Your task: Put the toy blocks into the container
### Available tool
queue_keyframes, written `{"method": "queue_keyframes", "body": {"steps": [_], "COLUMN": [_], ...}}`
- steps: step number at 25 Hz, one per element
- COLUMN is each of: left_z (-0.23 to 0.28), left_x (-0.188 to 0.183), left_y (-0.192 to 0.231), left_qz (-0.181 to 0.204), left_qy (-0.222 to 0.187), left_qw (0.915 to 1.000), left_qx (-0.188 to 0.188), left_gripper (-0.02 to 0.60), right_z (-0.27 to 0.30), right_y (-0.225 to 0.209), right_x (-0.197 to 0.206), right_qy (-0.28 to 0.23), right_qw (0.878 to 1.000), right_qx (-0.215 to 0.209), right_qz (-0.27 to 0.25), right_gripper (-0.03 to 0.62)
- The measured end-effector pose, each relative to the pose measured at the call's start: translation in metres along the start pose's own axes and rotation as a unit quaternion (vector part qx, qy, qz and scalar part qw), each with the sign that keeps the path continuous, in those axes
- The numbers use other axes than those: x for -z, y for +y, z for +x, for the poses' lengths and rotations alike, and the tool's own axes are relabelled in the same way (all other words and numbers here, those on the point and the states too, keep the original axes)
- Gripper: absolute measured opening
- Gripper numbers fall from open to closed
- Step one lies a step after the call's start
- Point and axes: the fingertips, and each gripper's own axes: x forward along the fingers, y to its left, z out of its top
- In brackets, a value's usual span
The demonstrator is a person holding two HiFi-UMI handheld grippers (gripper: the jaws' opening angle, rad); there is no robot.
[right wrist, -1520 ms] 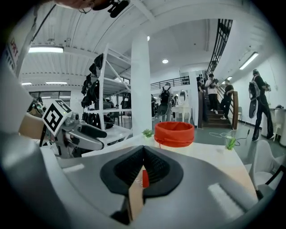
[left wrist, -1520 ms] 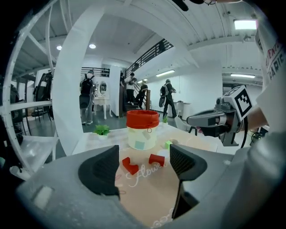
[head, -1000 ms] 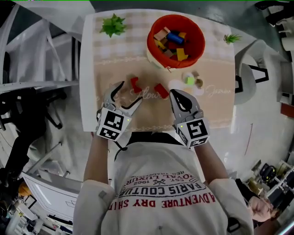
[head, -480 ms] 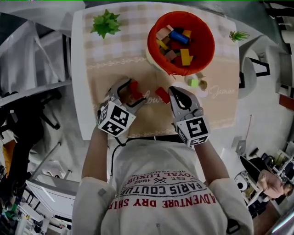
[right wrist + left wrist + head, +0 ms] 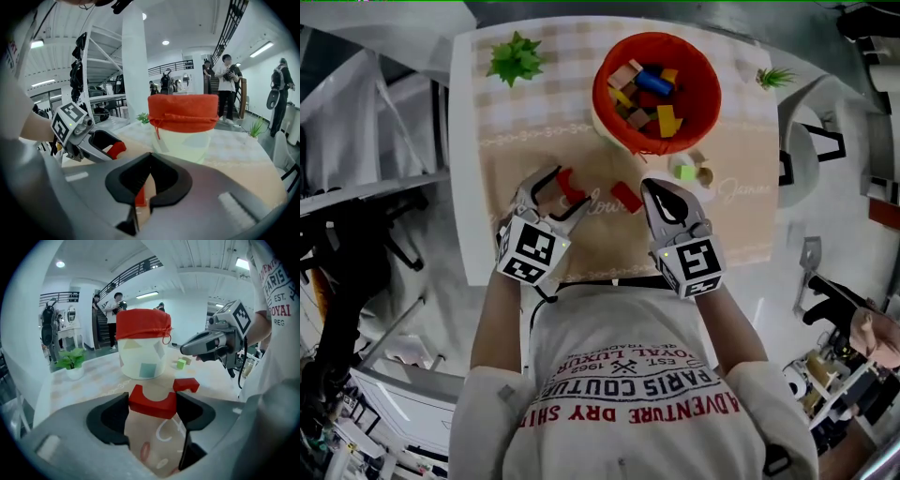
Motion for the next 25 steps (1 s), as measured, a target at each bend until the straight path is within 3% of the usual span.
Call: {"method": "queue_keyframes", "body": {"steps": [9, 16, 25], "left_z": [-0.038, -0.051, -0.042], "left_x": [-0.078, -0.152, -0.224], "left_y": [-0.011, -0.024, -0.03], "left_qz": [0.015, 0.033, 0.045], "left_qy": [-0.06, -0.119, -0.16], "left_qw": [0.9965, 0.9876, 0.9777], "left_qx": [-0.056, -0.097, -0.128], "left_gripper": [0.325, 0.325, 0.325], "right_z": [-0.042, -0.076, -0.098], "right_y": [-0.012, -0.044, -0.087], "right_x": [-0.04, -0.073, -0.097], "right_qy": [-0.044, -0.083, -0.116], "right_qw": [0.998, 0.995, 0.991], "right_qx": [-0.004, 0.001, -0.004], "right_qz": [-0.034, -0.054, -0.062], "right_gripper": [0.002, 0.002, 0.002]}}
